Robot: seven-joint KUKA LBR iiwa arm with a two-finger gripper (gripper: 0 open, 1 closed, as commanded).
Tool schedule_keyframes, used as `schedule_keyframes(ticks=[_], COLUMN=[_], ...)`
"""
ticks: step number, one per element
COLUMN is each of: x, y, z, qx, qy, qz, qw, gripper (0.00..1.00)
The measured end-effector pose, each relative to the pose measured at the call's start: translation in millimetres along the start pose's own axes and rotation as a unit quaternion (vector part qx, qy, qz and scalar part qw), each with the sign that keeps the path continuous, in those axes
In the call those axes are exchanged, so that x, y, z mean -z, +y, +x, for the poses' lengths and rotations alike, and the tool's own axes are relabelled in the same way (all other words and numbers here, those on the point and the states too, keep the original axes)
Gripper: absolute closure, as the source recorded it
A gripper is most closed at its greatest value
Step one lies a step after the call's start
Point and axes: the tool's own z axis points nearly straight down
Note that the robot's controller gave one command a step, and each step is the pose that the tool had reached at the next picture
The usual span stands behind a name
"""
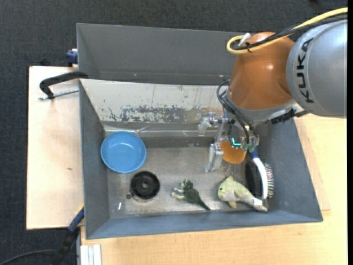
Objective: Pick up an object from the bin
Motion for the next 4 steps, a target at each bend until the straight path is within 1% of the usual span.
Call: schedule_keyframes(ticks=[1,2,3,4], x=[-107.3,-98.8,-97.3,-108.0], y=[-81.6,-121.2,-123.5,-127.4], z=[-18.7,-9.5,-11.0,-25.6], qx=[0.013,-0.046,-0.048,0.044], qy=[0.0000,-0.0055,-0.0090,0.0020], qz=[0.001,-0.003,-0.003,-0.013], qw=[0.9999,0.9989,0.9988,0.9990], gripper=[0.00,0.00,1.00,1.00])
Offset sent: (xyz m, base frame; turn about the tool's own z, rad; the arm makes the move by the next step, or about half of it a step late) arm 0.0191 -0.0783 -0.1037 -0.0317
